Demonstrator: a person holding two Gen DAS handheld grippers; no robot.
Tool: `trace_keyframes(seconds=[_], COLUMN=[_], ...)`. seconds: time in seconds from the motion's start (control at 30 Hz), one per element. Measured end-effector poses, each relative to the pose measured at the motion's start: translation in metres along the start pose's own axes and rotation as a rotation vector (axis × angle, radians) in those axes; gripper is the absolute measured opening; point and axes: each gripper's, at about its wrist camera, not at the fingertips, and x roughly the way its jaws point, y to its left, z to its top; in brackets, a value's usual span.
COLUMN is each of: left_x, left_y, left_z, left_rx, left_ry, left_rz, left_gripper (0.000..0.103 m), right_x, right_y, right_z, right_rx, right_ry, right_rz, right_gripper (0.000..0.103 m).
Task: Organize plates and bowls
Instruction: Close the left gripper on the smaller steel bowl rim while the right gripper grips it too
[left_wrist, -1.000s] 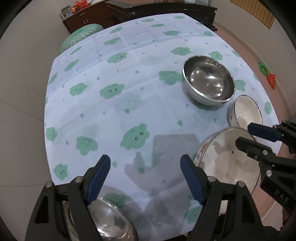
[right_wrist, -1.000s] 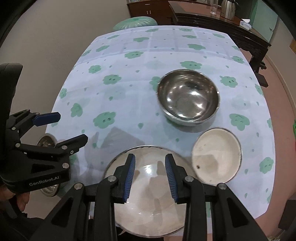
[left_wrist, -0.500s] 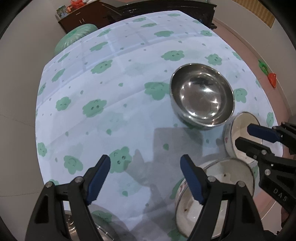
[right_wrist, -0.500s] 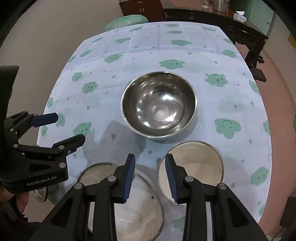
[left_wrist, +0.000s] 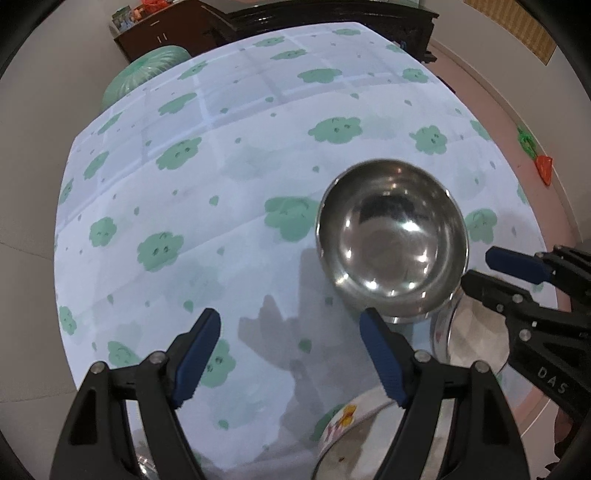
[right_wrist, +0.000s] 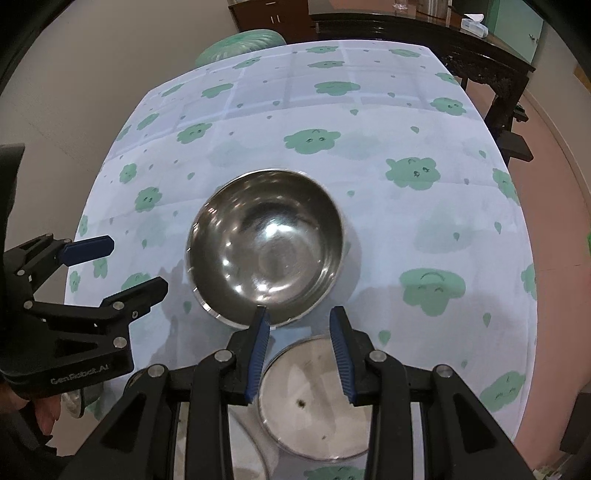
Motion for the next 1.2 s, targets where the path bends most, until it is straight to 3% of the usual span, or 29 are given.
trace_keyframes(seconds=[0.43,1.2], left_x=[0.025,0.060], left_y=[-0.008,-0.013], left_z=[0.027,0.036], left_rx=[0.005,0.025], left_ry=[0.021,0.072], left_rz=[0.002,0.026], left_gripper=[0.079,0.079], right_x=[0.023,0.049], right_y=[-0.023,-0.021], right_z=[0.028,0.034], right_rx=[0.012,-0.002], right_ry=[0.019,0.054], right_rz=[-0.016,-0.029], right_gripper=[0.037,0.036])
